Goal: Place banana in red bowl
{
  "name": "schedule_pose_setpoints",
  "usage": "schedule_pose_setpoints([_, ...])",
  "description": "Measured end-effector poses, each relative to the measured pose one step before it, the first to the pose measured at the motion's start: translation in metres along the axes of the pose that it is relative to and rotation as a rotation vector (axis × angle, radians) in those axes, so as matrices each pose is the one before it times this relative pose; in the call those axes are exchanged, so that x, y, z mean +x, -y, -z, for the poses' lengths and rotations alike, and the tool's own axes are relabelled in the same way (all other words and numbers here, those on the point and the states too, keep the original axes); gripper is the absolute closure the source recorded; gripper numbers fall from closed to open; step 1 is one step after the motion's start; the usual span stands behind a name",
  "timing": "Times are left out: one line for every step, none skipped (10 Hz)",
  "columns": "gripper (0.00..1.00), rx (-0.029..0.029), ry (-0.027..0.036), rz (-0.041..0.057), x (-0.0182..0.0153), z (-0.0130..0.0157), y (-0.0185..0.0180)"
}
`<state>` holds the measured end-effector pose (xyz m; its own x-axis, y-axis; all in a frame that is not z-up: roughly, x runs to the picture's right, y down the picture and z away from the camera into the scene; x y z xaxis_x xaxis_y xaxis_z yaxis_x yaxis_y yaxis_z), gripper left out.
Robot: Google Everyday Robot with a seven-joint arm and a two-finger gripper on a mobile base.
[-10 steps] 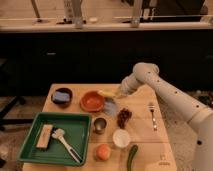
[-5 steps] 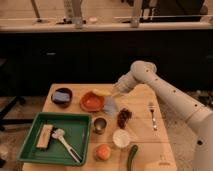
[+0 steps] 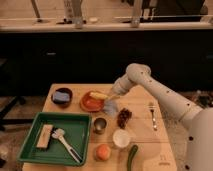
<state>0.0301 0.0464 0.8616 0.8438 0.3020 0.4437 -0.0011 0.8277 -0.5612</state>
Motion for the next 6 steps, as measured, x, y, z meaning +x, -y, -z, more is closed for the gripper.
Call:
schedule_pose_setpoints([1.0, -0.01228, -0.00114, 0.00018, -0.00406, -0.0097, 0.00057])
schedule_pose_setpoints([1.0, -0.01009, 0.00006, 0.00302, -0.00554, -0.00836, 0.00092])
schedule_pose_setpoints([1.0, -0.01348, -0.00031, 0.003, -0.0036, -0.00695, 0.00067])
schedule_pose_setpoints([1.0, -0.00106, -0.00073, -0.00134, 0.00066, 0.00037, 0.00072])
schedule_pose_setpoints([1.0, 0.00139, -0.00034, -0.00149, 0.00182, 0.00086, -0.00011])
schedule_pose_setpoints([1.0, 0.00072, -0.00004, 0.00023, 0.00058, 0.00044, 0.00004])
